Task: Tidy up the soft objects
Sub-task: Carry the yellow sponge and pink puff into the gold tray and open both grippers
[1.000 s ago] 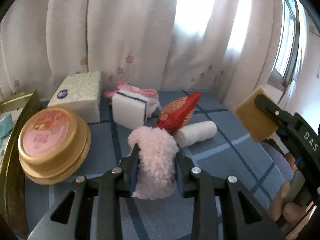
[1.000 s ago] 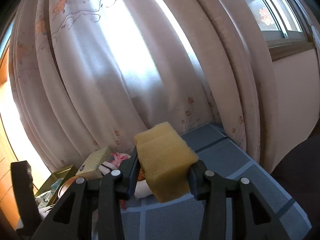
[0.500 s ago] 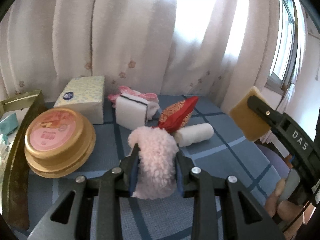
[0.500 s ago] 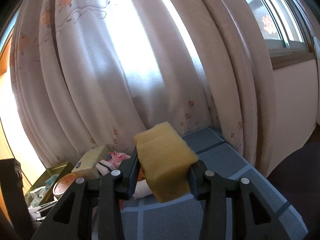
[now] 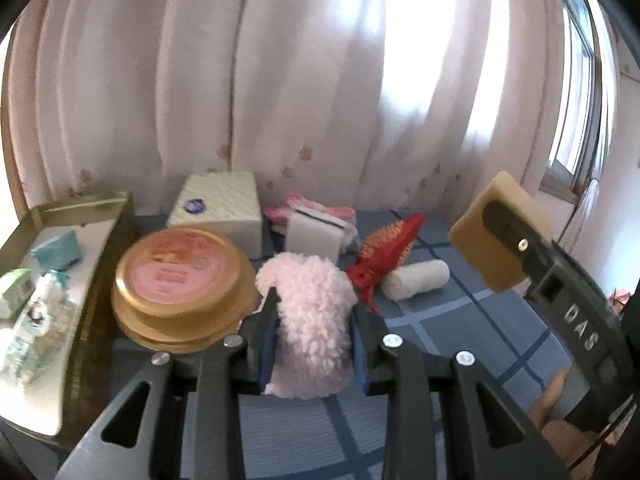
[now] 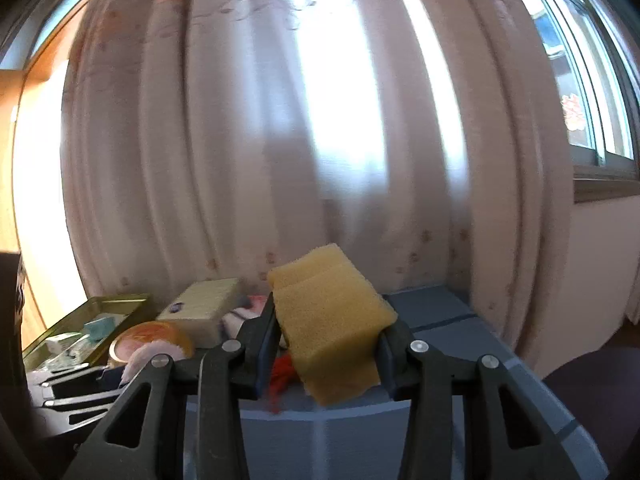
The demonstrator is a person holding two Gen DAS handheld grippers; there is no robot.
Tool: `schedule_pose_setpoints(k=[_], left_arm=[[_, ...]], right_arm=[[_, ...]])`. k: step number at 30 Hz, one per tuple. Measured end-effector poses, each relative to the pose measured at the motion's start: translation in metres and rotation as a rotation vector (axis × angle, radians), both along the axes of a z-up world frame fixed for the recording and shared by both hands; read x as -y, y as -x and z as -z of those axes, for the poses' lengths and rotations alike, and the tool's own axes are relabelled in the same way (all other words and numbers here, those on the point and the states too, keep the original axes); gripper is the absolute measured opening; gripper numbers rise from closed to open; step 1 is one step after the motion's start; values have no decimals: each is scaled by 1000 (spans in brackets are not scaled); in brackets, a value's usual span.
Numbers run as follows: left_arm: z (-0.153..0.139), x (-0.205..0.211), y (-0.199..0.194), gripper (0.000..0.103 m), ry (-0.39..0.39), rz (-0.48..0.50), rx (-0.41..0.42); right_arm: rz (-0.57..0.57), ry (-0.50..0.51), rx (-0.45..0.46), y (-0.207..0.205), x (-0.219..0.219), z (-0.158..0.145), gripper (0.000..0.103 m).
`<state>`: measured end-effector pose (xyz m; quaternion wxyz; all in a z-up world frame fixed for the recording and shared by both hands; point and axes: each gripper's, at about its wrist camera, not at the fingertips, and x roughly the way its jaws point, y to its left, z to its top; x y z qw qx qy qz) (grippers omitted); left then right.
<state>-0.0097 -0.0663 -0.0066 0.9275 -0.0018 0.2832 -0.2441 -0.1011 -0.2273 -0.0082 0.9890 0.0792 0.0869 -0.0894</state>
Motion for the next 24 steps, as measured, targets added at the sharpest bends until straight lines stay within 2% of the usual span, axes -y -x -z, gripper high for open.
schedule_pose_setpoints(k=[8, 24], left_arm=[[-14, -47, 3, 29, 16, -80, 56], [-23, -134, -15, 29, 77, -247, 51]], right_arm=[[-118, 11, -8, -16, -52, -4, 45], [-321, 50, -5, -43, -148, -18, 45]])
